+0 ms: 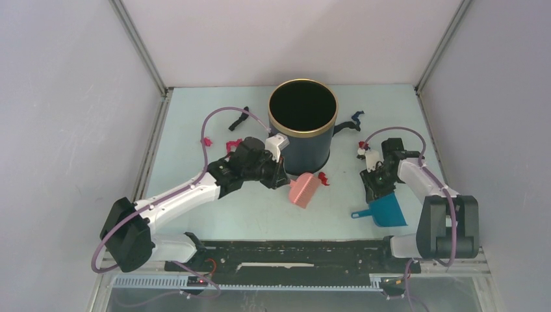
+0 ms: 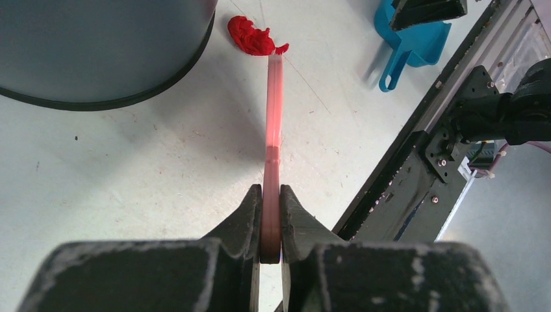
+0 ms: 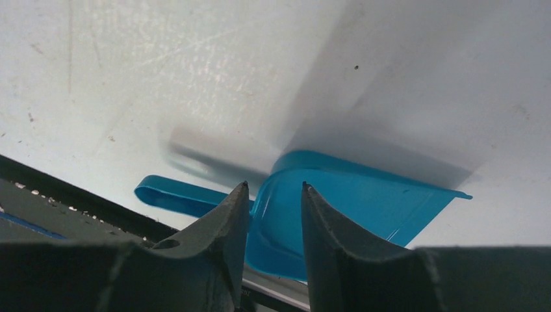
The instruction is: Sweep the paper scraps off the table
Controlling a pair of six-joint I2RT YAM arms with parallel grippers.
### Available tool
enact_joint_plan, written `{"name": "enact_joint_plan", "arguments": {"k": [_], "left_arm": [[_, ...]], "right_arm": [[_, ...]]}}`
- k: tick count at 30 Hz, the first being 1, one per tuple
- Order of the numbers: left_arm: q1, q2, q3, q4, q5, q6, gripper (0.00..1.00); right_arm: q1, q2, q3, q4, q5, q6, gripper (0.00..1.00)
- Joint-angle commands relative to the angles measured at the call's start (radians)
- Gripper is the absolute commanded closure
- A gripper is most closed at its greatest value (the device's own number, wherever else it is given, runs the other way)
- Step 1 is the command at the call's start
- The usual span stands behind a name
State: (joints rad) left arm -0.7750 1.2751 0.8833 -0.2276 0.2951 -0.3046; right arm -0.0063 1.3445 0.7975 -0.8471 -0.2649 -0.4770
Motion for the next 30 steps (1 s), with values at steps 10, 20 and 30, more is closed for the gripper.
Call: {"name": "enact_joint_plan", "arguments": {"k": [10, 20, 30], "left_arm": [[-0.006, -0.036, 0.057, 0.008, -0.019, 0.032, 1.00], [-0.007, -0.036, 0.058, 0.004, -0.031, 0.038, 1.00], [-0.006, -0.055, 0.061, -0.009, -0.068, 0.060, 1.00]], "right_arm": [[0.046, 0.058, 0.024, 0.029, 0.056, 0.049, 0.70], [0.106, 0.045, 0.022, 0.016, 0.077, 0.029, 0.87], [0.226, -0.026, 0.002, -0.058, 0.130, -0.052, 0.97]]}}
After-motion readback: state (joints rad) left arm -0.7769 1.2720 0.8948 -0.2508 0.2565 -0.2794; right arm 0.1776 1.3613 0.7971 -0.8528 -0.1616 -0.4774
